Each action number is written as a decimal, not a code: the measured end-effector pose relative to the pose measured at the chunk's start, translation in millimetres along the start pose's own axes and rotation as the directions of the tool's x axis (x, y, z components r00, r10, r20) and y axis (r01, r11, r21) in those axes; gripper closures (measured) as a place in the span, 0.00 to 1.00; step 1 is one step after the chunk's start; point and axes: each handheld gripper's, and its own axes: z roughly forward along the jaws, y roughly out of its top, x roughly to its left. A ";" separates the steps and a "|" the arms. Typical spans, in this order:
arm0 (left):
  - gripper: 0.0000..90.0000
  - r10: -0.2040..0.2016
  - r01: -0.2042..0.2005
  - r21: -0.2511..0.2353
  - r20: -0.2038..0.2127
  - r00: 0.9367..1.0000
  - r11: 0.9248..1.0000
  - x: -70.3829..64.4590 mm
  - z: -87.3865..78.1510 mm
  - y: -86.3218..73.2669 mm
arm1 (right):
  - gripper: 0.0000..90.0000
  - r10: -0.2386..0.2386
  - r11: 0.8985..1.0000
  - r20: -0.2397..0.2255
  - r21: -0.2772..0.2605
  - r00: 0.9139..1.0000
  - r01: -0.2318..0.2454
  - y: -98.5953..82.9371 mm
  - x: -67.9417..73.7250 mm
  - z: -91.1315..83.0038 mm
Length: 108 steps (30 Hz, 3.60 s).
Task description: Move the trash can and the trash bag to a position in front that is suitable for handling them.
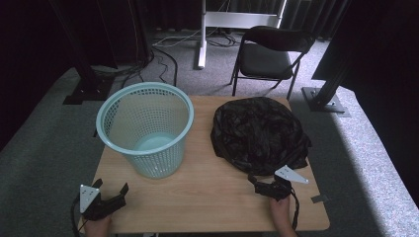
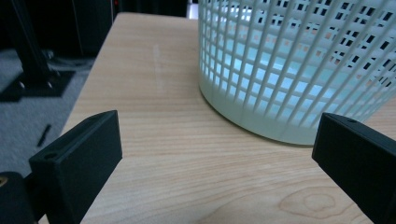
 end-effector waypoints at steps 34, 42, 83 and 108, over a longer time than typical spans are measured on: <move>0.02 -0.107 0.110 0.058 -0.048 0.993 0.992 50.6 47.9 47.9 | 0.12 -0.058 0.997 0.019 -0.042 0.998 0.059 96.3 58.3 95.0; 0.02 -0.119 0.122 0.033 -0.077 0.990 0.992 60.4 72.8 74.4 | 0.12 -0.025 1.000 0.038 -0.008 0.999 0.026 116.6 75.3 147.9; 0.02 -0.002 -0.004 0.105 0.061 0.998 0.995 -11.9 85.6 82.2 | 0.14 -0.057 0.998 0.010 0.035 0.998 0.057 109.9 81.0 127.8; 0.02 0.129 -0.159 0.139 0.203 0.971 0.977 -82.7 67.1 74.1 | 0.15 -0.001 1.000 0.029 -0.014 1.000 0.001 71.2 51.6 29.2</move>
